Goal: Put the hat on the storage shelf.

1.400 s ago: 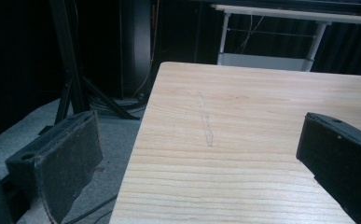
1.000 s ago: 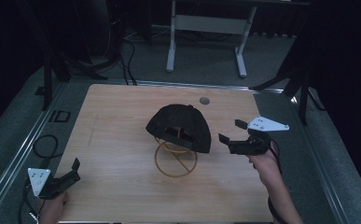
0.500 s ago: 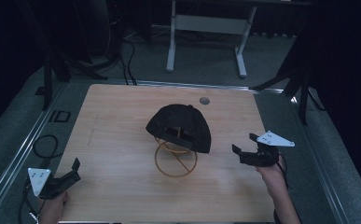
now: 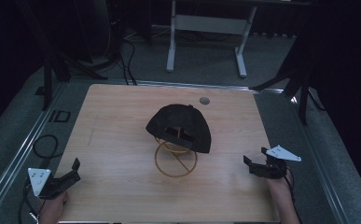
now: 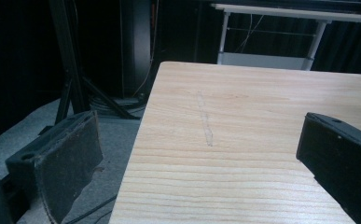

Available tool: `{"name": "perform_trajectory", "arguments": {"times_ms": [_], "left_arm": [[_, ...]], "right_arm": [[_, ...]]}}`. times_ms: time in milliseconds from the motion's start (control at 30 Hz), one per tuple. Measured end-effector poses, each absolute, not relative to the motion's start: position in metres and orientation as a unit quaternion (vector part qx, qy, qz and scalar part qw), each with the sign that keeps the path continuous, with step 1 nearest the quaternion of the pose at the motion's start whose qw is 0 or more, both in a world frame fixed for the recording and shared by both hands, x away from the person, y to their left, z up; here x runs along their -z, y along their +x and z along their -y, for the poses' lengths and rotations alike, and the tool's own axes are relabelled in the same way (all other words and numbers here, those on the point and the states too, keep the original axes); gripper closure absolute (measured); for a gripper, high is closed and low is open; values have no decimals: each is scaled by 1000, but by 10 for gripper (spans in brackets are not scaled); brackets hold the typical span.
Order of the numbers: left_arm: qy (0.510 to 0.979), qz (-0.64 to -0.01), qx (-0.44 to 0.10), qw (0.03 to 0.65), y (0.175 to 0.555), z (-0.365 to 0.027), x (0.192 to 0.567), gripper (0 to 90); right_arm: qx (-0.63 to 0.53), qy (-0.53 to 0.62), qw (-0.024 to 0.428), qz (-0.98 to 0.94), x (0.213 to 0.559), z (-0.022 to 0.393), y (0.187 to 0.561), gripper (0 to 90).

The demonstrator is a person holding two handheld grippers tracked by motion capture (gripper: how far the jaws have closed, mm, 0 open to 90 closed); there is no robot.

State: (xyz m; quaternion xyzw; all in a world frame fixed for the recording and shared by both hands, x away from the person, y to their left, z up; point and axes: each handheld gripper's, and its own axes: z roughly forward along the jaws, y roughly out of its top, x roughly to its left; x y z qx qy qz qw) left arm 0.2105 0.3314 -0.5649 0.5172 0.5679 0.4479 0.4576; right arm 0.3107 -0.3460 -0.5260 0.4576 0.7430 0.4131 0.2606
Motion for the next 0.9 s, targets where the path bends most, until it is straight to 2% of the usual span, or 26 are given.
{"name": "perform_trajectory", "arguments": {"times_ms": [233,467,900], "left_arm": [[518,-568,-448,457,211,-331,565,6],[517,-568,-447,458,210,-332,565,6],[516,-568,-447,459,210,-332,565,6]], "right_arm": [[-392,483,277,-732,541,360,304,118],[-372,495,314,-720,546,370,297,119],[-383,541,337,-668,551,392,279,120]]}}
